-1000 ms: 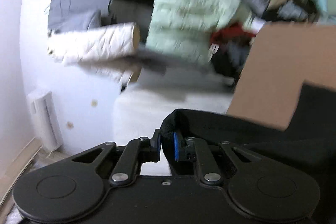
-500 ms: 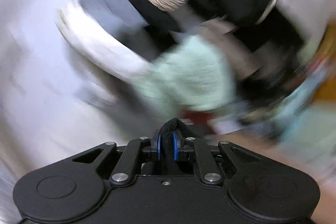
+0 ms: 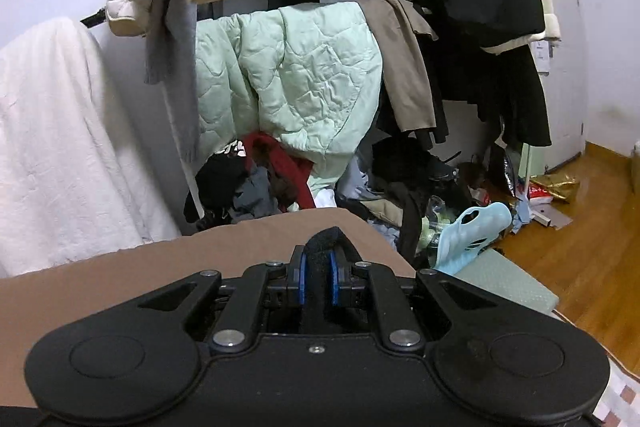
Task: Fold clothes
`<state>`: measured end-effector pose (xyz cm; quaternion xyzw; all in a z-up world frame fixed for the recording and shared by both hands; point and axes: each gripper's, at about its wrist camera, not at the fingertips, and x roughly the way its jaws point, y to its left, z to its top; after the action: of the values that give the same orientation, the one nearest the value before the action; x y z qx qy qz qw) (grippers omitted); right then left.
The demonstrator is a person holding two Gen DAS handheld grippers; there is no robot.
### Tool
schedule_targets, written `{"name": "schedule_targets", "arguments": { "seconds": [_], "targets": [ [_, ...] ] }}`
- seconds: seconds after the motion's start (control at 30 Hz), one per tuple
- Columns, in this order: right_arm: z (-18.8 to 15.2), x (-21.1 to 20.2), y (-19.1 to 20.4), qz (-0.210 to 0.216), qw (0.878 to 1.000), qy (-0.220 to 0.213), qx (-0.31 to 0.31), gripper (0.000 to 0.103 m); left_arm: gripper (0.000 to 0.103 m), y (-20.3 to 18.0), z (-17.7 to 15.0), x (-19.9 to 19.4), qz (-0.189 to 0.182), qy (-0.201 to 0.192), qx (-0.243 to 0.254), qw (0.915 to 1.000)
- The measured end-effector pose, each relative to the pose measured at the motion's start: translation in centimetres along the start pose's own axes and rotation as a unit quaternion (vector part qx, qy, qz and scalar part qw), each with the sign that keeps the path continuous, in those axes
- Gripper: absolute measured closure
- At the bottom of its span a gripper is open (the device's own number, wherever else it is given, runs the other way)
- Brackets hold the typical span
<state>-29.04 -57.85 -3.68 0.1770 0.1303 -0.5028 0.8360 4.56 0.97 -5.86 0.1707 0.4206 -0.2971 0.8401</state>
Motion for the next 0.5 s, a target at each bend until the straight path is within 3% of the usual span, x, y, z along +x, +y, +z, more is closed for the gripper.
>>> {"name": "schedule_targets", "arguments": {
  "seconds": [0.1, 0.13, 0.2, 0.27, 0.3, 0.33, 0.4, 0.5],
  "targets": [
    [0.1, 0.8, -1.5, 0.01, 0.999, 0.006, 0.045, 0.088, 0.011, -2.4, -0.6, 1.8, 0.046, 0.014, 0.079, 0.9958],
    [0.1, 1.1, -1.9, 0.014, 0.998, 0.009, 0.057, 0.088, 0.007, -2.7, -0.6, 2.5, 0.059, 0.013, 0.09, 0.9941],
    [-0.2, 1.3, -2.3, 0.018, 0.998, 0.012, 0.065, 0.088, 0.007, -2.5, -0.4, 2.9, 0.049, 0.002, 0.072, 0.9962],
    [-0.3, 1.5, -2.3, 0.019, 0.998, 0.014, 0.063, 0.088, 0.039, -2.3, -0.4, 3.2, 0.03, -0.004, 0.052, 0.9982],
    [-0.4, 1.6, -2.3, 0.02, 0.998, 0.014, 0.062, 0.088, 0.062, -2.3, -0.4, 3.2, 0.017, -0.003, 0.042, 0.999],
    [-0.4, 1.7, -2.2, 0.021, 0.998, 0.013, 0.062, 0.088, 0.073, -2.7, -0.5, 3.1, 0.023, -0.002, 0.056, 0.9982],
    [-0.5, 1.8, -2.2, 0.021, 0.998, 0.013, 0.06, 0.088, 0.084, -3.8, -0.5, 2.5, 0.037, -0.008, 0.064, 0.9972],
    [-0.5, 1.7, -2.0, 0.019, 0.998, 0.013, 0.057, 0.088, 0.087, -4.3, -0.3, 1.0, 0.058, -0.029, 0.056, 0.9963]
  ]
}}
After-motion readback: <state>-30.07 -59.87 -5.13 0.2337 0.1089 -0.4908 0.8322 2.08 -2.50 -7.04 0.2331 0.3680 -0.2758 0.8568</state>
